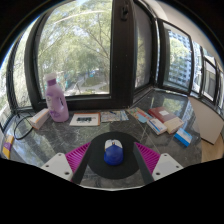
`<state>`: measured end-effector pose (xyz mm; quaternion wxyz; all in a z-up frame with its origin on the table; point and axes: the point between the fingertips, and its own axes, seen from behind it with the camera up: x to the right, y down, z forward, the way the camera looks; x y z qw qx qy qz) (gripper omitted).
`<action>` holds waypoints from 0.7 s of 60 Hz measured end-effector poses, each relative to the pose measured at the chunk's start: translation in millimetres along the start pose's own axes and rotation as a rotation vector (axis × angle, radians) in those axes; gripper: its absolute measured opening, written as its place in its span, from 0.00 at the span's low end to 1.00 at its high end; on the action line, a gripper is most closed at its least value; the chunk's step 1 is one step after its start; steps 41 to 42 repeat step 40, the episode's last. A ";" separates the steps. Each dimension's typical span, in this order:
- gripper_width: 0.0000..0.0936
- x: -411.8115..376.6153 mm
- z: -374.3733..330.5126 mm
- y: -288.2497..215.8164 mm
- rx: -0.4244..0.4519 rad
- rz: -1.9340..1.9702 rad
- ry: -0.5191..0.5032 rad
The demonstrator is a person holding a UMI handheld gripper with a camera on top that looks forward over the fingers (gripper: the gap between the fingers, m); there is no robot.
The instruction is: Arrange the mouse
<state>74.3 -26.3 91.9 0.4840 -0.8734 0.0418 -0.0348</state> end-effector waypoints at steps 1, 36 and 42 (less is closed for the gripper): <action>0.92 -0.7 -8.1 -1.8 0.005 0.000 0.003; 0.91 -36.1 -181.5 8.1 0.113 -0.041 0.045; 0.91 -35.3 -186.9 7.4 0.113 -0.045 0.047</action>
